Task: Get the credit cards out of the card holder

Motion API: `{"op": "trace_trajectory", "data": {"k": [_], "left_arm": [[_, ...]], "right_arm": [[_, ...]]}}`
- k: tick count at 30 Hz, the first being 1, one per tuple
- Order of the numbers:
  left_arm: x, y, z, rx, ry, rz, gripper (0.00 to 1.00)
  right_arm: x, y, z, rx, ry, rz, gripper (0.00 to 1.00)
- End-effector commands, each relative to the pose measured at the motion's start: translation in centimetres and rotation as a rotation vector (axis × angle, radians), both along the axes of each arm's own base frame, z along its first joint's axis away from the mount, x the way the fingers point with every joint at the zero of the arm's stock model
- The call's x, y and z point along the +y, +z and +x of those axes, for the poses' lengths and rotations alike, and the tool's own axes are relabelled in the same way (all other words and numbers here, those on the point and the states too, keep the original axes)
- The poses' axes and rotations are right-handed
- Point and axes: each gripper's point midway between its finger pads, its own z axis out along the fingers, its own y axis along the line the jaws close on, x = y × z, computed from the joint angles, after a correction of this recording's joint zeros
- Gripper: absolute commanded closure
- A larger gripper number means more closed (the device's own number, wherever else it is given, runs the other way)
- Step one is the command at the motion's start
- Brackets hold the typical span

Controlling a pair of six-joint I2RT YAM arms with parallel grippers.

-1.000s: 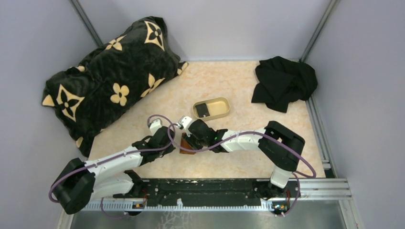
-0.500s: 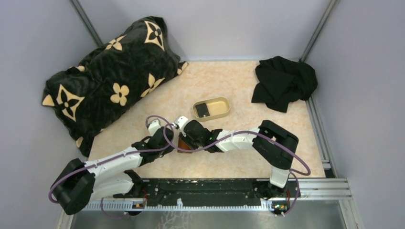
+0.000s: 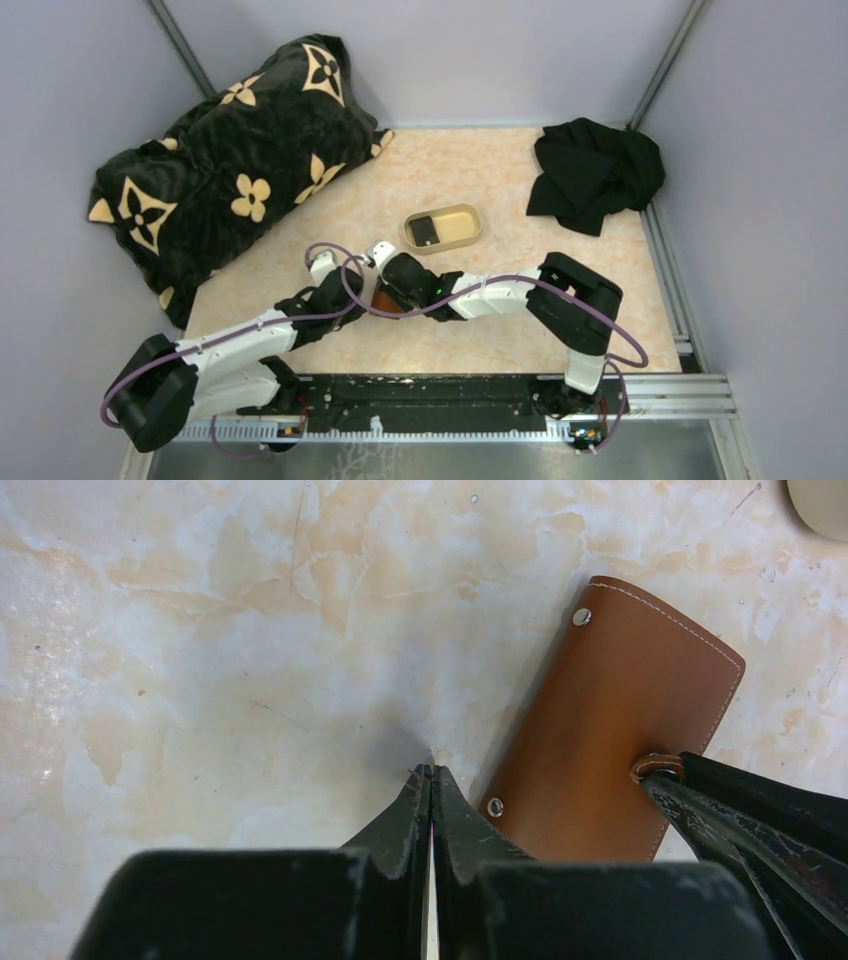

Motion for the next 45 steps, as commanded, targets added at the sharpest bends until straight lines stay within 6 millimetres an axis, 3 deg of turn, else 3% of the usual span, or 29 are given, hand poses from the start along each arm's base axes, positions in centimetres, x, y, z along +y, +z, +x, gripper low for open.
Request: {"op": "trace_trajectory", "data": {"k": [1, 8, 10, 25, 29, 35, 41, 45], "left_arm": [[0.2, -0.2, -0.5, 0.002, -0.012, -0.003, 0.94], [-0.5, 0.8, -0.2, -0.040, -0.040, -0.052, 0.88], [-0.6, 1.0, -0.1, -0.050, -0.043, -0.056, 0.87], [-2.9, 3.1, 1.7, -0.102, -0.094, -0.095, 0.80], [-3.6, 3.6, 2.2, -0.107, -0.102, -0.107, 0.72], [-4.4, 4.5, 2.8, -0.127, -0.118, -0.126, 0.50], [-4.7, 5.1, 3.1, -0.137, -0.125, -0.124, 0.47], [-4.2, 5.6, 3.1, -0.154, -0.114, -0.124, 0.46]], "right_arm": [[-0.5, -0.4, -1.1, 0.087, -0.005, 0.031, 1.00], [-1.0, 2.2, -0.6, 0.185, -0.031, 0.241, 1.00], [-1.1, 3.9, -0.6, 0.178, -0.022, 0.298, 1.00], [-3.8, 5.0, -0.1, 0.163, -0.124, 0.392, 1.00], [-4.4, 5.5, 0.3, 0.199, -0.135, 0.471, 1.00], [-4.1, 8.6, 0.0, 0.169, -0.086, 0.569, 1.00], [-3.0, 13.2, 0.1, 0.125, -0.016, 0.639, 1.00], [-2.2, 14.0, 0.2, 0.124, 0.011, 0.642, 1.00]]}}
